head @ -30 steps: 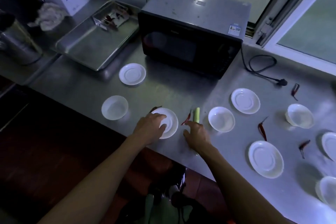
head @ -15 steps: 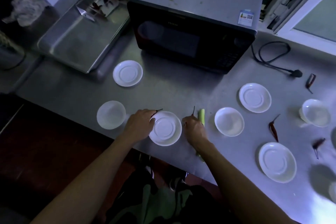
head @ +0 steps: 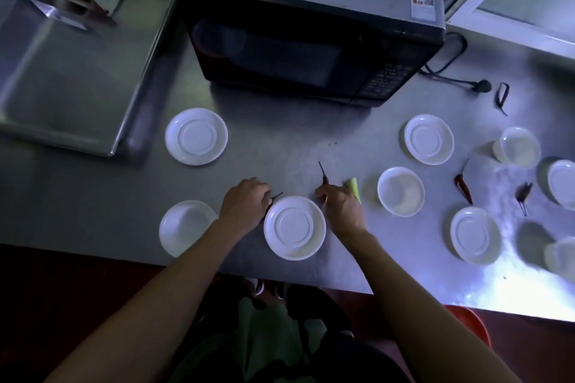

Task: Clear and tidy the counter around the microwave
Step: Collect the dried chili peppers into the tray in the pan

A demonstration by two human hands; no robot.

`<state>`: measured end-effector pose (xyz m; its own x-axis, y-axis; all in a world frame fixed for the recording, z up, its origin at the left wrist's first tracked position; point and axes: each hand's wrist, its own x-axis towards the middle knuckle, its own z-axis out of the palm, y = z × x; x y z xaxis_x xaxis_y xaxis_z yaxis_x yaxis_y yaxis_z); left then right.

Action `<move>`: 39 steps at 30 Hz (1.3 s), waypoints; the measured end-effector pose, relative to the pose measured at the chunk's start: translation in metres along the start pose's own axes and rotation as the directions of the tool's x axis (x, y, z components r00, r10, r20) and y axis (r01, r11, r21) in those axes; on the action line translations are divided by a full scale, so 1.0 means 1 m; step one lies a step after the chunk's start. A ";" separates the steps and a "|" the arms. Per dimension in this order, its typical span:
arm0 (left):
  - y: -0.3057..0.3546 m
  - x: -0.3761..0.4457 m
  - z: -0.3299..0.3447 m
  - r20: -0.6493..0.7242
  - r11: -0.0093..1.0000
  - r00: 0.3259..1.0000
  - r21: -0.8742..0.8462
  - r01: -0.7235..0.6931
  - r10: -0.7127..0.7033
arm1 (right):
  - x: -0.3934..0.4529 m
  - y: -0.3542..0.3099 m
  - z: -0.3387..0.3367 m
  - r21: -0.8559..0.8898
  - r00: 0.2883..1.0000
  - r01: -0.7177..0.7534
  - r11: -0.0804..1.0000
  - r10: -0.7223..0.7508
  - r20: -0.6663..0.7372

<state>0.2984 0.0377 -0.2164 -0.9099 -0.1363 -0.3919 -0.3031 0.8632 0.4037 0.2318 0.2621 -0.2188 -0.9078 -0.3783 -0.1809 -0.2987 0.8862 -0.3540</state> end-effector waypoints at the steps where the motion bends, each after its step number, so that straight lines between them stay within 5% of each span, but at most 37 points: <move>1: -0.001 0.001 0.001 -0.001 1.000 1.000 -0.003 -0.016 0.016 | 0.000 0.000 0.001 0.007 1.000 -0.001 1.000 0.001 -0.015; 8: -0.002 0.005 0.003 0.009 1.000 1.000 0.002 -0.002 0.002 | 0.016 0.001 0.006 0.171 0.995 -0.064 0.983 0.077 -0.069; 21: 0.007 0.012 0.007 -0.129 0.989 0.986 0.083 0.120 -0.109 | 0.042 -0.003 0.000 0.115 0.991 -0.108 0.987 0.098 0.093; 31: 0.017 0.005 0.002 -0.116 0.983 0.983 0.102 0.156 -0.144 | 0.049 -0.010 -0.008 0.119 0.992 -0.065 0.991 0.050 0.119; 39: 0.021 -0.010 -0.010 -0.175 0.981 0.966 -0.007 0.193 -0.191 | 0.045 -0.020 -0.015 0.316 0.997 0.058 0.947 -0.071 0.030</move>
<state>0.2982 0.0521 -0.1953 -0.8706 -0.3815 -0.3106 -0.4746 0.8176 0.3261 0.1926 0.2314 -0.2065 -0.8752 -0.4480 -0.1824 -0.2425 0.7326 -0.6360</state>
